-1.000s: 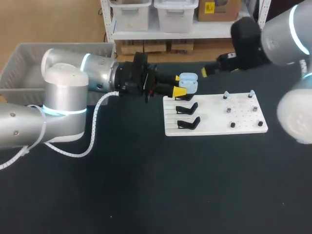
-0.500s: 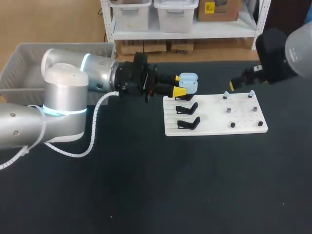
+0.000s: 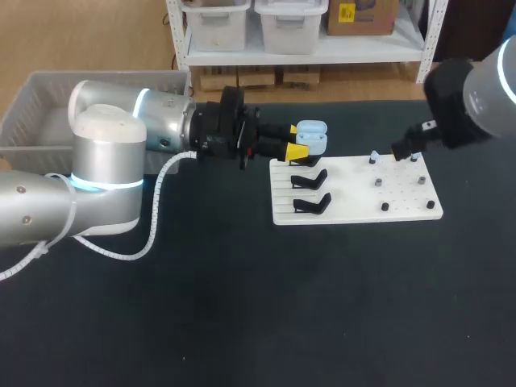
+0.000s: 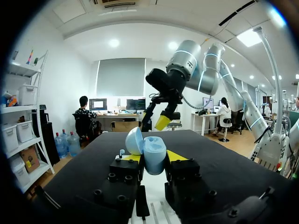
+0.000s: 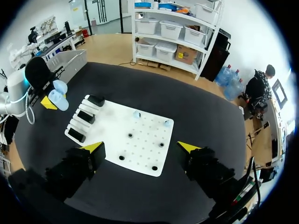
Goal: Pick up each earbud case from the left stands, insert the matching earbuds, close the lid, and place the case in the box.
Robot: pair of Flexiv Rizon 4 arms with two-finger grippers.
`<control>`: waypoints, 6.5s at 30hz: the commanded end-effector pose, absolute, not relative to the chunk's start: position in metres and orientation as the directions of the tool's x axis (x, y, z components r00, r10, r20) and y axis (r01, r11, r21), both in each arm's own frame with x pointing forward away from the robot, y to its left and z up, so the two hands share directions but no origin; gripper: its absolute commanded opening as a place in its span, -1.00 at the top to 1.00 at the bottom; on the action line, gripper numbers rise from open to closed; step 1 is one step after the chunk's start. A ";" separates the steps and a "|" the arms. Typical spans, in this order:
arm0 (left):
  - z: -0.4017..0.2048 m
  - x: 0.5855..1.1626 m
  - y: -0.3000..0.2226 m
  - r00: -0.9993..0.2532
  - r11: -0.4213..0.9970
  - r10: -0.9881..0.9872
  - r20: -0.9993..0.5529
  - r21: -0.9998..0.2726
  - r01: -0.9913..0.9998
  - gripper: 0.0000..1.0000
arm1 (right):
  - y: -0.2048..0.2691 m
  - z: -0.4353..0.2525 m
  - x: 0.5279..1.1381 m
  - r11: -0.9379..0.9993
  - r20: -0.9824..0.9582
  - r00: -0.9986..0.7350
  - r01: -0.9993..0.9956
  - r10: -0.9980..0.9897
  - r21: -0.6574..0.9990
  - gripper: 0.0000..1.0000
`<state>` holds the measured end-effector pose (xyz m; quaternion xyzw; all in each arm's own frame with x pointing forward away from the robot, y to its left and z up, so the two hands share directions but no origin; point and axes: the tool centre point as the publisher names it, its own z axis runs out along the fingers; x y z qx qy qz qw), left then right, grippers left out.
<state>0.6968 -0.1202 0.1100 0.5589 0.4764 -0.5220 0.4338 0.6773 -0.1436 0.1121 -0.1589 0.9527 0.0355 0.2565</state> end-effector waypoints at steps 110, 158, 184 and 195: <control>0.109 0.695 -0.120 0.004 -0.164 0.077 -0.997 -0.009 0.986 1.00 | -0.180 0.022 0.765 0.911 -0.085 -0.913 -0.382 -0.398 -0.156 0.07; 0.109 0.695 -0.120 0.004 -0.164 0.077 -0.997 -0.009 0.986 1.00 | -0.179 0.012 0.761 0.965 -0.101 -0.974 -0.182 -0.204 -0.187 0.27; 0.109 0.695 -0.120 0.004 -0.164 0.077 -0.997 -0.009 0.986 1.00 | -0.180 0.010 0.761 0.959 -0.093 -0.972 -0.191 -0.214 -0.207 1.00; 0.109 0.695 -0.120 0.004 -0.164 0.077 -0.997 -0.009 0.986 1.00 | -0.184 0.056 0.743 0.956 -0.118 -0.965 -0.204 -0.232 -0.211 1.00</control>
